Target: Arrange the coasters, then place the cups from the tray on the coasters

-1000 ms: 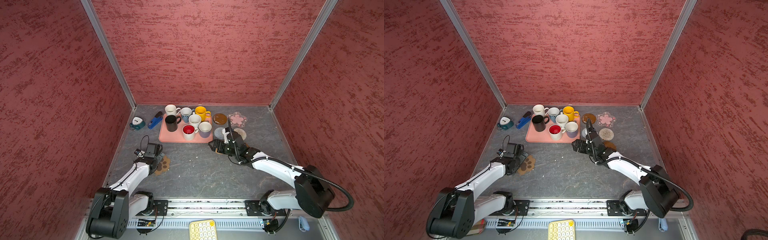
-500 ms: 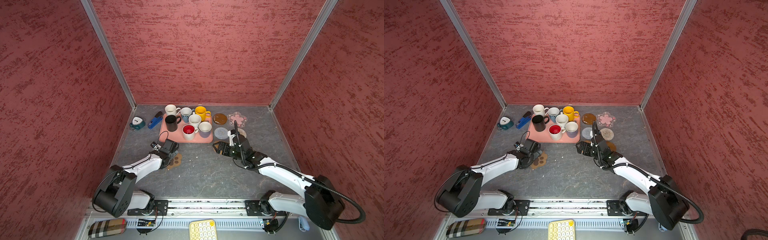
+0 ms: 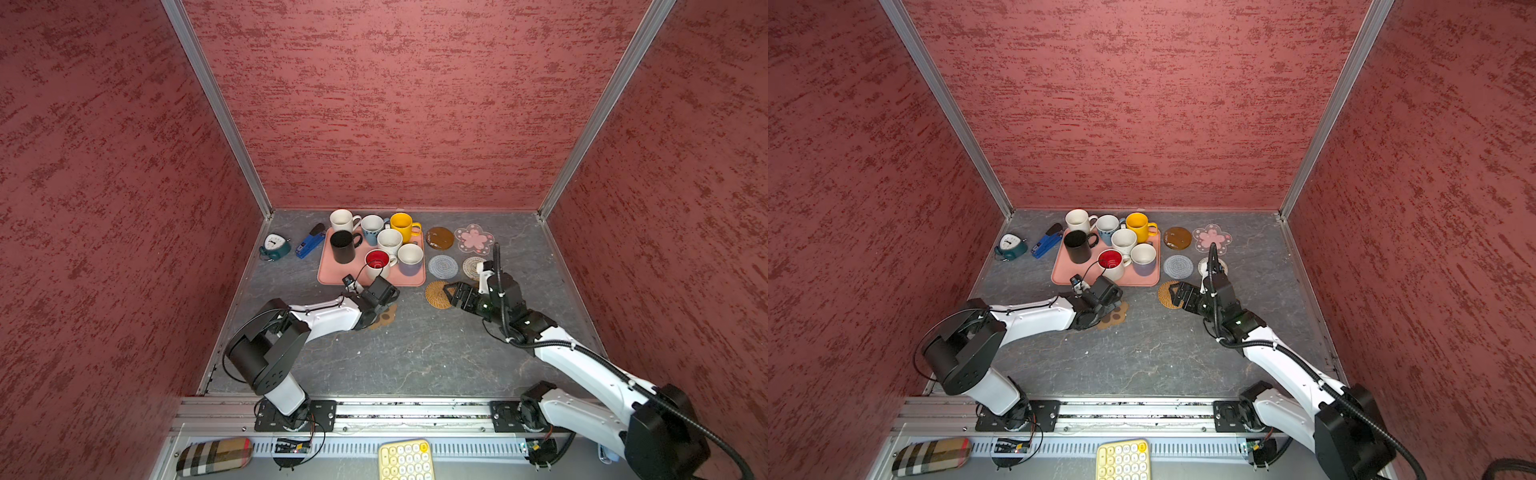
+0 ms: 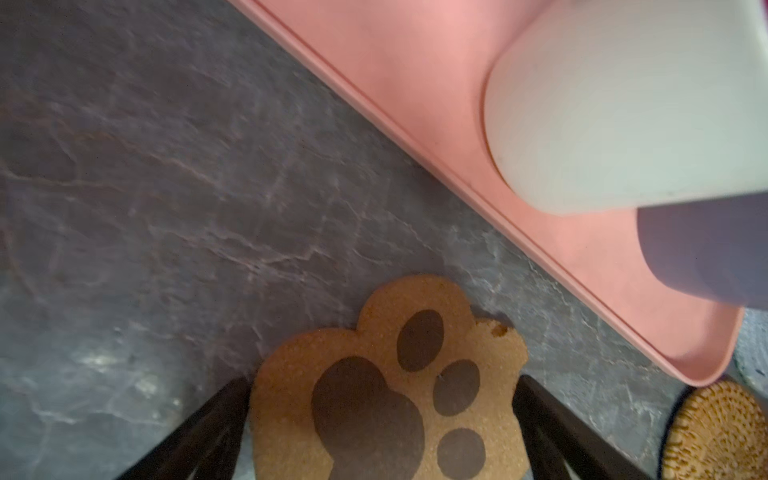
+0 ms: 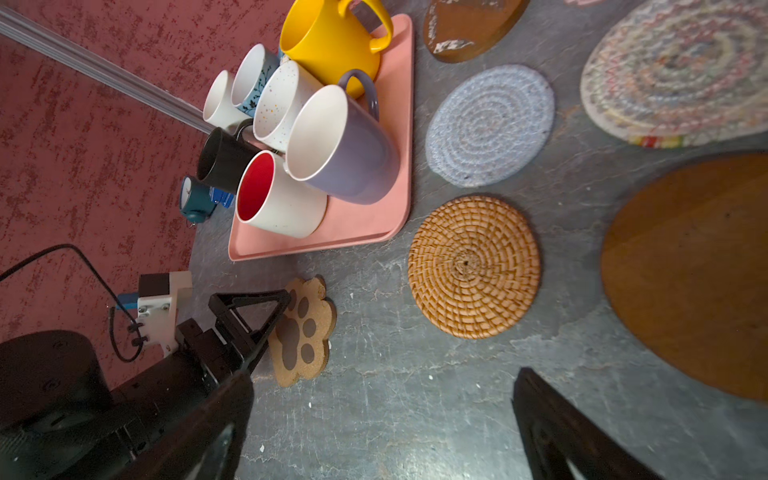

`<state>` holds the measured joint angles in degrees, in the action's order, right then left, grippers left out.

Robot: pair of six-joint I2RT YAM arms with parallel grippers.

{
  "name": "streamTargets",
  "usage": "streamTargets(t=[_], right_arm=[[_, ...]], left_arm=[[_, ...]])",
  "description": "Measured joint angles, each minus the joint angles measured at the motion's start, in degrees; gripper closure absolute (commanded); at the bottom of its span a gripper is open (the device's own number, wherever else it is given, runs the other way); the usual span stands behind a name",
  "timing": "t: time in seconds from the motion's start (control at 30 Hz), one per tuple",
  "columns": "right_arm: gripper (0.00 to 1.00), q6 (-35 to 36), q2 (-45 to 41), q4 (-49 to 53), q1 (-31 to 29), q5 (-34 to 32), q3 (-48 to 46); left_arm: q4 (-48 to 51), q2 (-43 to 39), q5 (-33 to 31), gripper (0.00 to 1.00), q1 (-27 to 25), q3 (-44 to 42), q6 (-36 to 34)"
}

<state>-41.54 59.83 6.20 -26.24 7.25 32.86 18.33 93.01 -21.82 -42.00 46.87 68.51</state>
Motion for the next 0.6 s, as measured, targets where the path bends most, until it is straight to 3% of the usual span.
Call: streamTargets(t=[0.23,0.37,0.6], right_arm=[[0.02,1.64,-0.09,2.40,1.60,0.50,0.74],[0.02,3.23,1.97,4.11,1.07,0.39,3.26],[0.03,6.49,12.07,7.85,-7.45,-3.48,13.44]], left_arm=[[3.82,-2.12,-0.24,0.00,-3.19,0.15,0.07],[7.52,-9.27,-1.55,0.00,-3.61,0.15,-3.08],[12.61,-24.96,-4.61,0.00,-1.97,-0.39,-9.35]])
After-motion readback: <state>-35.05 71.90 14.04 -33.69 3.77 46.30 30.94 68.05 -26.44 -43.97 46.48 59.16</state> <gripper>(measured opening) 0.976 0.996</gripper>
